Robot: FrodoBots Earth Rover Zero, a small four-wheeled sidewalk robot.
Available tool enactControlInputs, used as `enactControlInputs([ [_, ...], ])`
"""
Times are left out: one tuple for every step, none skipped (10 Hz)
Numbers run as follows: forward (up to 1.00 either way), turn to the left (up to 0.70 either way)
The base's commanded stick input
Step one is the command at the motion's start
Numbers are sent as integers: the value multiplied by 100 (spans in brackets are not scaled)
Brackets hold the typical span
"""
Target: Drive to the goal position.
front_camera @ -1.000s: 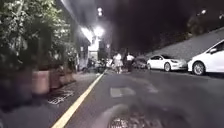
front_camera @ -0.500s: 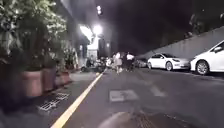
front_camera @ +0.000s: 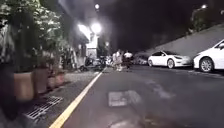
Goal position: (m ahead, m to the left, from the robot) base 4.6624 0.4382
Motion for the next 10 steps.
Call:
enactControlInputs([
  [45,0],
  [45,0],
  [45,0],
  [45,0],
  [45,0],
  [45,0],
  [45,0],
  [45,0],
  [45,0],
  [45,0],
])
